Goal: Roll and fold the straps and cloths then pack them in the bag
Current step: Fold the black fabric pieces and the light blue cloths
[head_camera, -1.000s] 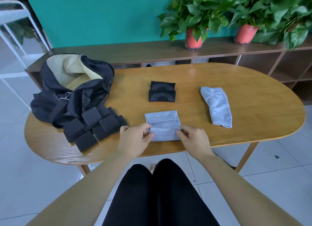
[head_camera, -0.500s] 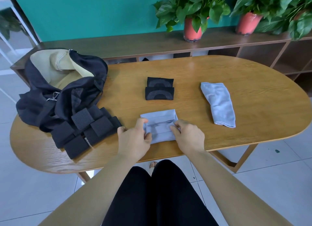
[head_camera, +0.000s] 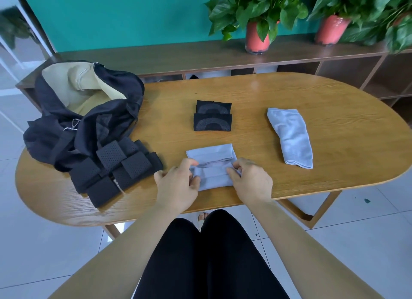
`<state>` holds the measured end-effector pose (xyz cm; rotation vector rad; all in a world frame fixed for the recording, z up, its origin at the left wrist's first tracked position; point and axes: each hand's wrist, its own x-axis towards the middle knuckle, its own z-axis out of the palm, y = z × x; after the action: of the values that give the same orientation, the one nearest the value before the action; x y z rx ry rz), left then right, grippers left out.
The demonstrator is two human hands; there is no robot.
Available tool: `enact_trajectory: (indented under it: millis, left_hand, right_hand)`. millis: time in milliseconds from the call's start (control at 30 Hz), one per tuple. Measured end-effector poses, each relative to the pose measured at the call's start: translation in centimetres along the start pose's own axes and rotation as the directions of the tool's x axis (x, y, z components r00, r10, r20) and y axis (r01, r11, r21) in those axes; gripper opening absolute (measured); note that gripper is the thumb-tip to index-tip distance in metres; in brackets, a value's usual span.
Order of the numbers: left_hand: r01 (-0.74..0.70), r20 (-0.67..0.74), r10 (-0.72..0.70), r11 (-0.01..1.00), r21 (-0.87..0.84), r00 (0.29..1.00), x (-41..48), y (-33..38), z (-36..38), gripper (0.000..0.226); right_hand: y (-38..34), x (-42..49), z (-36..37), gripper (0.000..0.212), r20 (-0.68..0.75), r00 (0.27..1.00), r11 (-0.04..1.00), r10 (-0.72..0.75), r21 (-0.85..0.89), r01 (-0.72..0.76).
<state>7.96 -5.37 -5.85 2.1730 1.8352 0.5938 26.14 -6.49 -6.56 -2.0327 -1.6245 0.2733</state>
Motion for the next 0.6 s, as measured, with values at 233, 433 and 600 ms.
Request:
enact_trajectory:
  millis: [233,433,600]
  left_hand:
    - [-0.249,-0.122,0.281,0.941,0.227,0.952,-0.7,0.8,-0.7,0.041]
    - [-0.372,0.298,0.281,0.873,0.316,0.912,-0.4,2.1,0.0,0.094]
    - [-0.417,0.367,0.291,0.845,0.334,0.884,-0.3,1.4,1.1,0.105]
  right_hand:
    - [-0.1,-0.5,-0.3,0.03,-0.1,0.995,0.998,0.001,0.056,0.005]
    - [-1.6,-1.0,-0.2,0.038,-0.156,0.893,0.88,-0.421,-0.309,0.361]
    - [-0.9,-0.2,-0.7,0.041,-0.001,0.887,0.834,-0.462,-0.342,0.433]
